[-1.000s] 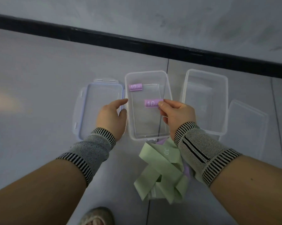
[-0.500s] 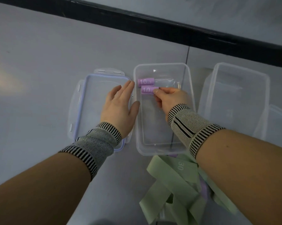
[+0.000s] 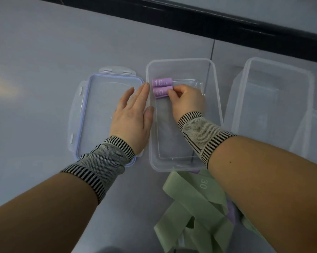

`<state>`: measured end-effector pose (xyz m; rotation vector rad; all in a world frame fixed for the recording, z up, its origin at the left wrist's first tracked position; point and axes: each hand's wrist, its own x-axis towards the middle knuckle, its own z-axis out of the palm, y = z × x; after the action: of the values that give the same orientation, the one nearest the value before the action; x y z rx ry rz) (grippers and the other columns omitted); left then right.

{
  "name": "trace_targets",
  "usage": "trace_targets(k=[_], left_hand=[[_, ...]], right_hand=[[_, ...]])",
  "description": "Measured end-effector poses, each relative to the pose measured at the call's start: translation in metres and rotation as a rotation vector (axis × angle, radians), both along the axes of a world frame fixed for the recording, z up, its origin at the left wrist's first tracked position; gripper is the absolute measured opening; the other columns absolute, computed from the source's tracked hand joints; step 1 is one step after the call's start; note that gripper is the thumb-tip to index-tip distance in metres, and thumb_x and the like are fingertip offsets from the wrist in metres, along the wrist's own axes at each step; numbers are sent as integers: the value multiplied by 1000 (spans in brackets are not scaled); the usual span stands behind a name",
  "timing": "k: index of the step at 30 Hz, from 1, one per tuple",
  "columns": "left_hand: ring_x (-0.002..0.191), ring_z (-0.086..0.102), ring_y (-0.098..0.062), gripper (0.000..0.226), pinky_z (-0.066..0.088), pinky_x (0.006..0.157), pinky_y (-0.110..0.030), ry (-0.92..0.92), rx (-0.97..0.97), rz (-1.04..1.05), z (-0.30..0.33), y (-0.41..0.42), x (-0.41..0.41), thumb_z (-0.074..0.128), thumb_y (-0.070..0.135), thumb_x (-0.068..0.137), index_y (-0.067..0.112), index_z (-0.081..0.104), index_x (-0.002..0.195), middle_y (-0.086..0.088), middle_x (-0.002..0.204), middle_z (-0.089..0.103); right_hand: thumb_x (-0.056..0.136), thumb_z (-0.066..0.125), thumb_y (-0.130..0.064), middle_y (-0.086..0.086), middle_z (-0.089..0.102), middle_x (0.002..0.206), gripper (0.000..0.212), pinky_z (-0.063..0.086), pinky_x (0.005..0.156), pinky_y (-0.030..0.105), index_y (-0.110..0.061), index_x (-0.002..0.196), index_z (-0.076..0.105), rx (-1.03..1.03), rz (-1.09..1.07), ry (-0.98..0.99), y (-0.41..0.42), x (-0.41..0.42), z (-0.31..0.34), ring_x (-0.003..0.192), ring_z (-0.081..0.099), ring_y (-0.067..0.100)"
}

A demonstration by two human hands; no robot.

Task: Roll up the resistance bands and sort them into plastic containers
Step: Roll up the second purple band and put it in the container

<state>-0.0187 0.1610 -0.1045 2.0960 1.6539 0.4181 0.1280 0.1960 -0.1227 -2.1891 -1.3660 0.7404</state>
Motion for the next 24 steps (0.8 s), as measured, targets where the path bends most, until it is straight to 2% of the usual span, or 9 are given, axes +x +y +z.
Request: trace_targets(k=[3,7,12,18,24], left_hand=[[138,26,-29,61,22,112,-35,-5,6,-4,-1,-1,0,19,39,92,13,27,147,-5,148,38],[137,26,-29,59,20,113,-33,-29,6,-8,1,-1,1,21,35,93,11,26,147,-7,147,39],[137,25,-26,54,19,114,-32,-52,-1,-5,2,-3,3,29,25,95,10,25,147,-7,148,38],[136,25,-25,53,18,112,-29,-81,4,9,1,-3,5,30,24,95,10,26,147,-9,141,45],[134,27,-25,53,21,112,-32,-98,13,15,0,-4,6,31,23,96,9,27,146,-12,137,49]], right_hand=[[95,49,-39,3,64,110,32,36,92,31,-22,116,66,-7,55,-127,-6,0,-3,109,48,26],[95,49,-40,0,58,118,34,30,99,27,-21,118,66,27,47,-144,-12,-1,-4,118,36,22],[93,52,-42,-3,60,116,33,31,99,28,-21,114,68,30,2,-89,-12,-1,-6,118,36,21],[93,51,-44,-5,58,119,34,29,98,27,-24,115,67,32,-15,-92,-11,-1,-9,118,36,20],[86,58,-48,-9,57,119,32,31,100,32,-29,111,66,37,3,-141,-12,-2,-13,117,37,19]])
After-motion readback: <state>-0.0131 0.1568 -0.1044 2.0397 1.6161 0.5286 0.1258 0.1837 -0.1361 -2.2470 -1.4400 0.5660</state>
